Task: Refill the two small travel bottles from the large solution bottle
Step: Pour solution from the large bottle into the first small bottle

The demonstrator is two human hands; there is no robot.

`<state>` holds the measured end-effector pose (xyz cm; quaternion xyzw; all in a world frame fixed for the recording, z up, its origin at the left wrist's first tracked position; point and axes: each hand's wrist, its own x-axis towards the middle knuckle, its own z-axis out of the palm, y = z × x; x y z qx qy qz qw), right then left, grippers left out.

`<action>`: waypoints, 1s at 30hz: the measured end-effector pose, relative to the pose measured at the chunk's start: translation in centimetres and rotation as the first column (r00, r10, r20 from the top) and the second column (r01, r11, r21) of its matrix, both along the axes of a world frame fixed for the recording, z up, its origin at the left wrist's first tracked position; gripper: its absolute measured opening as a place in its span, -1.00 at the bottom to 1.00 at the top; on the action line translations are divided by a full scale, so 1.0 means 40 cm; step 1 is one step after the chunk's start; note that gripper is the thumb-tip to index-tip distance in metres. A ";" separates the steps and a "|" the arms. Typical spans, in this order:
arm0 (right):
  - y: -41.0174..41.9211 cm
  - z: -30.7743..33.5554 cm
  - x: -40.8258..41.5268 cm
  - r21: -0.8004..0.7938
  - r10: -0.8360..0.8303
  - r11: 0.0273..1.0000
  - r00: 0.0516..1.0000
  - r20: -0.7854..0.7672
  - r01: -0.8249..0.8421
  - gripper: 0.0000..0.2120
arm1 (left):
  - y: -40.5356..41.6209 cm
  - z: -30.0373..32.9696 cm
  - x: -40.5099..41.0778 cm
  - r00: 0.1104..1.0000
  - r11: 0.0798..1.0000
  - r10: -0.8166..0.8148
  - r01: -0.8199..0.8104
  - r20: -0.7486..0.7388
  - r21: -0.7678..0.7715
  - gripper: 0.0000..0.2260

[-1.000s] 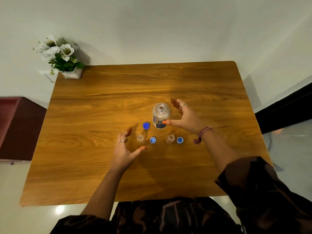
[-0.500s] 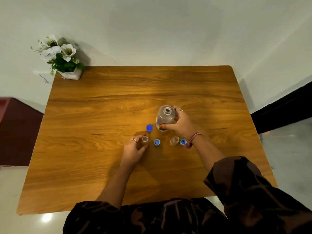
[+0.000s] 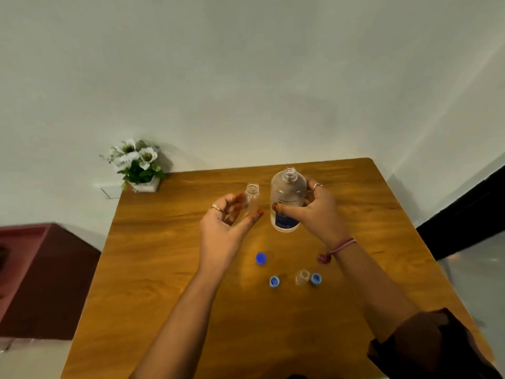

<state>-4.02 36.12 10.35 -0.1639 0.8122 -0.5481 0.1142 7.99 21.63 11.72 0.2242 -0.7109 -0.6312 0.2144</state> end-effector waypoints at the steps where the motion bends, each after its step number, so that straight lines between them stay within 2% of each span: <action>1: -0.006 0.039 -0.002 -0.008 0.010 1.000 0.999 -0.040 -0.010 -0.33 | -0.002 0.030 -0.006 1.000 1.000 -0.006 0.006 -0.018 -0.002 -0.62; 4: -0.022 0.145 -0.003 -0.040 0.060 0.997 0.984 -0.167 -0.068 -0.33 | -0.008 0.116 -0.019 0.996 1.000 -0.019 0.020 -0.085 0.001 -0.63; 9: -0.032 0.275 -0.011 0.021 0.104 0.994 0.930 -0.353 -0.104 -0.27 | -0.029 0.229 -0.026 0.984 1.000 0.003 -0.003 -0.175 -0.005 -0.61; 18: -0.037 0.432 -0.021 0.157 0.177 0.981 0.843 -0.508 -0.111 -0.27 | -0.048 0.325 -0.024 0.977 1.000 0.019 -0.024 -0.211 -0.019 -0.64; 22: -0.042 0.456 -0.032 0.225 0.222 0.968 0.790 -0.571 -0.110 -0.28 | -0.048 0.337 -0.027 0.975 1.000 0.028 -0.028 -0.221 0.003 -0.65; 30: -0.042 0.476 -0.055 0.291 0.271 0.951 0.745 -0.609 -0.108 -0.28 | -0.042 0.336 -0.029 0.972 0.998 0.047 -0.039 -0.229 0.042 -0.62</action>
